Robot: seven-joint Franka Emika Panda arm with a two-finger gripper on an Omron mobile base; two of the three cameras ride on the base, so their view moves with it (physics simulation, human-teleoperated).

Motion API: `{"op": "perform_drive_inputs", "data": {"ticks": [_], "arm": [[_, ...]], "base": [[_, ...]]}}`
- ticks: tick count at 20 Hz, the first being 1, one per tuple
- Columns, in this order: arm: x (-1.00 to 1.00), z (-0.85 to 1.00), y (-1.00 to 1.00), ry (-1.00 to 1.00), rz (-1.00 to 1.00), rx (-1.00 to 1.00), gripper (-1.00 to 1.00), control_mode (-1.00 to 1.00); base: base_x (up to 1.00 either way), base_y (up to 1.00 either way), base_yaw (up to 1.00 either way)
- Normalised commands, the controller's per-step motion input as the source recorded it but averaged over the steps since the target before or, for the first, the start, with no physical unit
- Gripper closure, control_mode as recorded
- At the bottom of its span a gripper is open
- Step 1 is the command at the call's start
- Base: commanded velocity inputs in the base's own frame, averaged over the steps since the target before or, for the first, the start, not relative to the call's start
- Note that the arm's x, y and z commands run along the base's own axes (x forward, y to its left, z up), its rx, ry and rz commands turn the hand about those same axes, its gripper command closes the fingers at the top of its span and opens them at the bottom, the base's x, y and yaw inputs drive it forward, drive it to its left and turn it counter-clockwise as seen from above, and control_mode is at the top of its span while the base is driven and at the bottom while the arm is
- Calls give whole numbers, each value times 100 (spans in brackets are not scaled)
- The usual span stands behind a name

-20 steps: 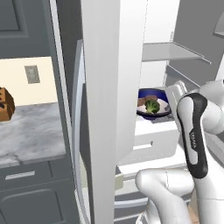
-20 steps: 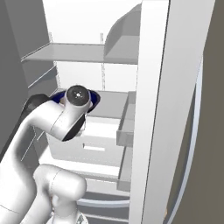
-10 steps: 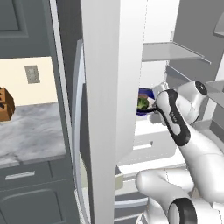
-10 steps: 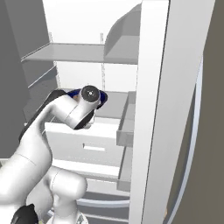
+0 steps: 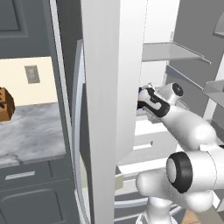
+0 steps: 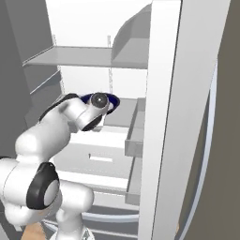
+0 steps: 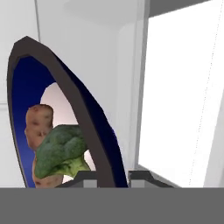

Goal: Place the bowl with the potato and broccoli on the second highest shelf of the fridge. Place the bowl with the chicken drumstick and fish on the top shelf of the fridge.

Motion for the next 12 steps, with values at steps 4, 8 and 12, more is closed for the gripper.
{"op": "perform_drive_inputs", "data": {"ticks": [4, 8, 12], "arm": [[88, 0, 7, 1, -1, 0, -100, -100], [10, 10, -6, 3, -1, 0, -100, -100], [-84, 71, -49, 0, -7, 0, -100, -100]], "base": [[0, 0, 0], [0, 0, 0], [0, 0, 0]]}}
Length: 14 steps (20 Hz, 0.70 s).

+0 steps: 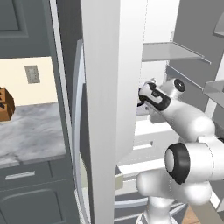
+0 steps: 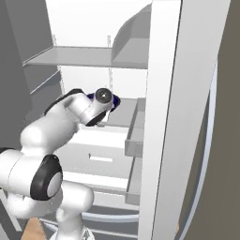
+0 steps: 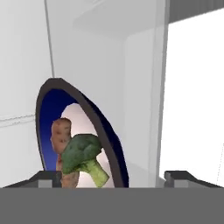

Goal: Place the bowl with the potato and broccoli on the second highest shelf of the fridge. Place the bowl with the chicken drumstick and fish on the top shelf of the fridge.

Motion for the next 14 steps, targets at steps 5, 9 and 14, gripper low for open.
{"op": "perform_drive_inputs", "data": {"ticks": [5, 9, 14], "arm": [[-100, 74, -37, -2, -2, 0, -100, -100], [-100, 43, -17, -7, 0, -11, -100, -100], [-100, 6, 2, -2, 9, -41, -100, -100]], "base": [[0, 0, 0], [0, 0, 0], [0, 0, 0]]}}
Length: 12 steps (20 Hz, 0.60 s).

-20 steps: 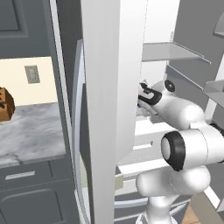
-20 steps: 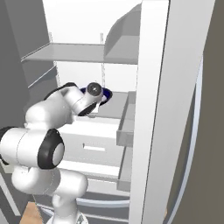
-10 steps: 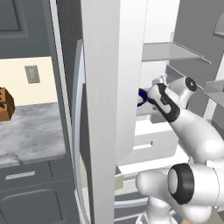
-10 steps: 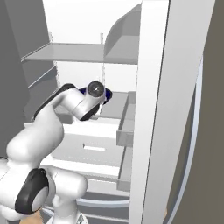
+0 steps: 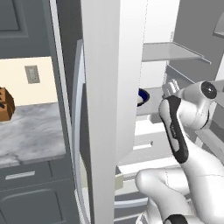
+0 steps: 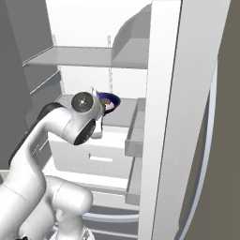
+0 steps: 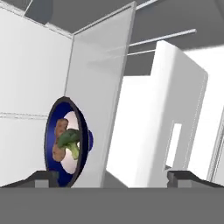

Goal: Place the bowl with the potato and broccoli on the second highest shelf of the fridge. Place the bowl with the chicken drumstick and fish on the top shelf of the fridge.

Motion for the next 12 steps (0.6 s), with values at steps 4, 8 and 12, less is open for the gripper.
{"op": "perform_drive_inputs", "data": {"ticks": [4, 8, 12], "arm": [[-100, 19, 0, 0, 14, -43, -100, -100], [-100, 61, 0, 1, 14, -35, -100, -100], [-100, 67, 6, 7, 27, -24, -100, -100]], "base": [[0, 0, 0], [0, 0, 0], [0, 0, 0]]}}
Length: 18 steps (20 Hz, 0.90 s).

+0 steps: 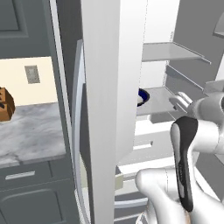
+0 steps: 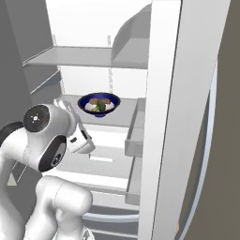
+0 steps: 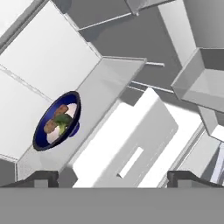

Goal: Place the bowl with the potato and broccoli on the second highest shelf of the fridge. Place the bowl with the chicken drumstick and fish on the top shelf of the fridge.

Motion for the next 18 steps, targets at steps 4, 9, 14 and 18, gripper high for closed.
{"op": "perform_drive_inputs", "data": {"ticks": [4, 9, 14, 18], "arm": [[-99, 86, 31, 15, 43, -25, -100, -100], [-21, 20, 18, 5, 10, -5, -100, 100], [0, 0, 0, 0, 0, 0, -100, 100], [0, 0, 0, 0, 0, 0, -100, 100]], "base": [[0, 0, 0], [-11, 0, 0], [-100, -37, 1], [-100, -18, 11]]}}
